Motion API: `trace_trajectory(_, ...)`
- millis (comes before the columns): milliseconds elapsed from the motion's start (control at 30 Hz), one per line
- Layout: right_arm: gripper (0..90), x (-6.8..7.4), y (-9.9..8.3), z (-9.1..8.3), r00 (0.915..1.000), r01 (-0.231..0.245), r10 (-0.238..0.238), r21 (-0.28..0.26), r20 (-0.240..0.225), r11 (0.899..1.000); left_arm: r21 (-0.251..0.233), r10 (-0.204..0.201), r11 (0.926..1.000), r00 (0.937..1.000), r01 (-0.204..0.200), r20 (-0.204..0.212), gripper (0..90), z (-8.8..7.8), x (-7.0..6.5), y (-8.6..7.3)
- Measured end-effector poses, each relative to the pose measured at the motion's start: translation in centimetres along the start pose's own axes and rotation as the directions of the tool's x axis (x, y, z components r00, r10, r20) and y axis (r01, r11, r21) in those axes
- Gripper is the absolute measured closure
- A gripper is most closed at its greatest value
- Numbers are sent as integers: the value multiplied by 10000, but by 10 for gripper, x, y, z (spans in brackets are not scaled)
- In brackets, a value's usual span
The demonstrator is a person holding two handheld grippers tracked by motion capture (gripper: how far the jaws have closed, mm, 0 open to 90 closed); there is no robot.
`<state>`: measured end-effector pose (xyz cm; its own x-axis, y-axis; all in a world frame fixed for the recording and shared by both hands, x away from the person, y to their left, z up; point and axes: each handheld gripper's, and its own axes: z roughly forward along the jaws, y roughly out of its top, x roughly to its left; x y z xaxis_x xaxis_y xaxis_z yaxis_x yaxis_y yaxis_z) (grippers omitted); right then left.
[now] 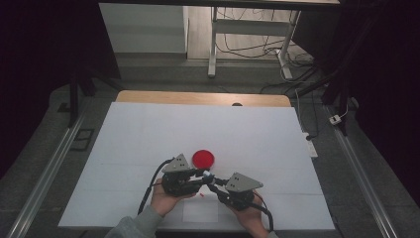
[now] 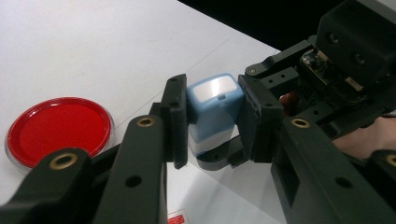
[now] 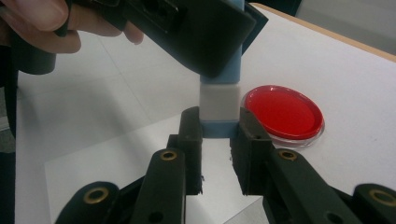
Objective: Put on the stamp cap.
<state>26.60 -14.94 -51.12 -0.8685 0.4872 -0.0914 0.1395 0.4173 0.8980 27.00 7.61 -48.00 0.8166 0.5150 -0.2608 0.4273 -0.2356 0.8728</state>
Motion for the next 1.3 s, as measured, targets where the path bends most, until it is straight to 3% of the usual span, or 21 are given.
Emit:
trace_trajectory(400,721,-4,-2,0,9998,-107,106,-55,-152,9999,-98,-51,9999,10000,51,25,657,-3,1,2)
trace_trajectory(633,584,-6,-2,-1,9992,-270,268,-53,-311,9996,-209,-49,9998,10000,48,-49,656,-6,2,4)
trace_trajectory(833,534,-13,-5,-8,9975,-574,570,-73,-422,9983,-262,-24,9997,9997,18,-231,657,-12,6,5)
trace_trajectory(1033,518,-23,-12,-23,9965,-825,825,-4,-163,9966,-285,82,9995,9988,-96,-490,656,-19,8,7)
trace_trajectory(1300,517,-41,-24,-51,9938,-961,958,23,566,9954,-297,105,9995,9979,-124,-637,656,-26,12,8)
